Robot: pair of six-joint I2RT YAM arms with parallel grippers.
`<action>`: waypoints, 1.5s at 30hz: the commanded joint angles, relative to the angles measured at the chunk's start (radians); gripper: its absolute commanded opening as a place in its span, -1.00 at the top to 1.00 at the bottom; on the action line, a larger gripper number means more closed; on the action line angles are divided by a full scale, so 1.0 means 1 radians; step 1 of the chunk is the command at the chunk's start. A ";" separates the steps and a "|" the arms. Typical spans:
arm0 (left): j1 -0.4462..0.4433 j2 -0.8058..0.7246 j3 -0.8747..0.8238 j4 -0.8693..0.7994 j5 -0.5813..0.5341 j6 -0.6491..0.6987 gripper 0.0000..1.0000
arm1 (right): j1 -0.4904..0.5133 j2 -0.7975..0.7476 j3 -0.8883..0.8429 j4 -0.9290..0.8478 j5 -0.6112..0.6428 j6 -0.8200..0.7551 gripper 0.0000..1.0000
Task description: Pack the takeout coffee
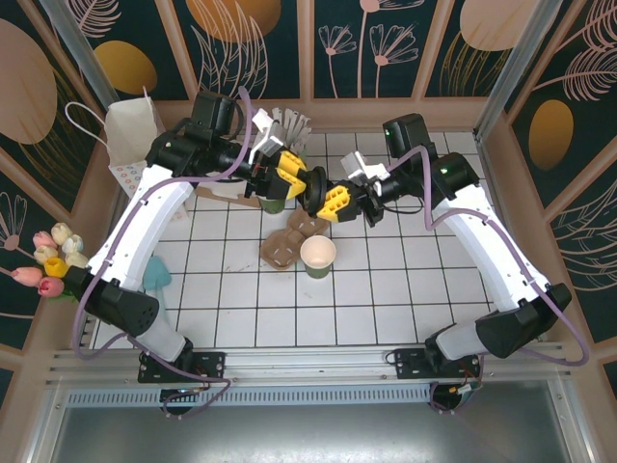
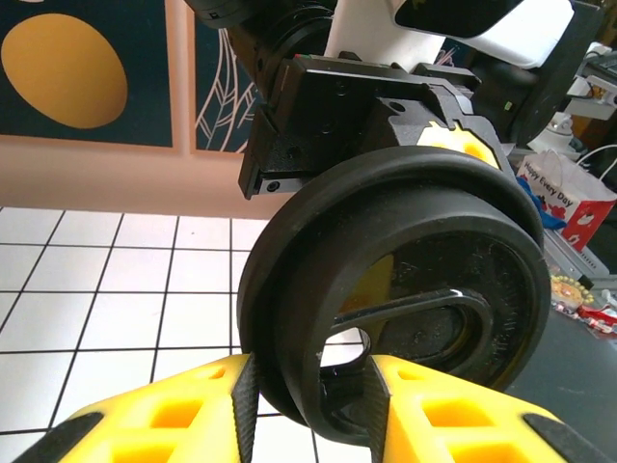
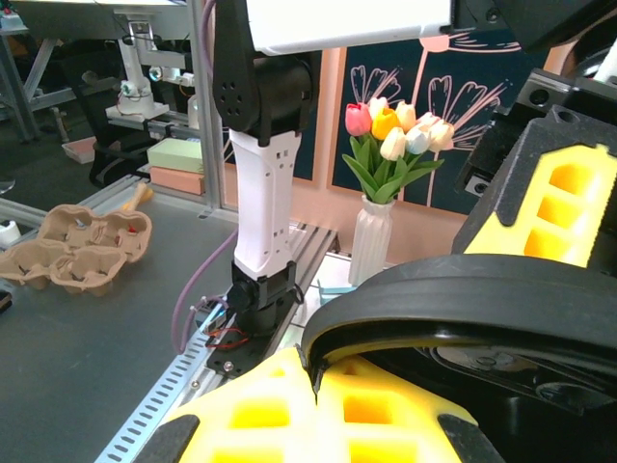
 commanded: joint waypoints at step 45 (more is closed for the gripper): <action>0.006 -0.230 -0.373 0.557 -0.278 -0.370 1.00 | -0.086 -0.296 -0.368 0.566 0.297 0.413 -0.25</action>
